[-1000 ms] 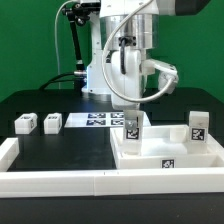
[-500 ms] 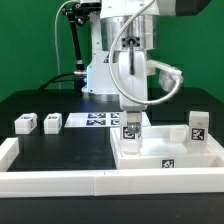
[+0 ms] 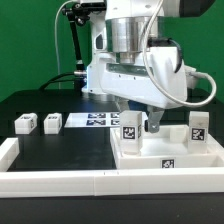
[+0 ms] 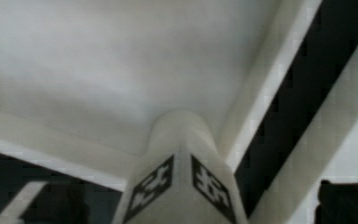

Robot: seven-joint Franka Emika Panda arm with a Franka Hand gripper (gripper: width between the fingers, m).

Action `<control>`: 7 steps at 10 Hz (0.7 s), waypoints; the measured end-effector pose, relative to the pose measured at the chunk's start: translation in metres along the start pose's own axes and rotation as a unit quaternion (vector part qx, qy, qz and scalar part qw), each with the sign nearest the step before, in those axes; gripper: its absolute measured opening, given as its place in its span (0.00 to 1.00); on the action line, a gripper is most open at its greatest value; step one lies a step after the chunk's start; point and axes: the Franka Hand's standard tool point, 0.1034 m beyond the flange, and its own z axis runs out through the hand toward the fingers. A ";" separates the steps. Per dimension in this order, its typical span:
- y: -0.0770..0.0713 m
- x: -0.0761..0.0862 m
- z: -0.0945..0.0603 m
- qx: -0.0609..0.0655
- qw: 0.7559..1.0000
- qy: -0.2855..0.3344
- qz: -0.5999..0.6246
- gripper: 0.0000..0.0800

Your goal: Assemble square table

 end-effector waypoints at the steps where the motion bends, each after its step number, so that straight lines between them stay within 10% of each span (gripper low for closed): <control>1: 0.000 0.000 0.000 0.000 0.999 0.000 -0.041 0.81; 7: 0.000 0.004 -0.005 0.002 0.939 0.002 -0.345 0.81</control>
Offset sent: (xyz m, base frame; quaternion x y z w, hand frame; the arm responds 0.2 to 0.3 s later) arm -0.0068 0.0037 0.0063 0.0238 -0.0161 -0.3407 0.9397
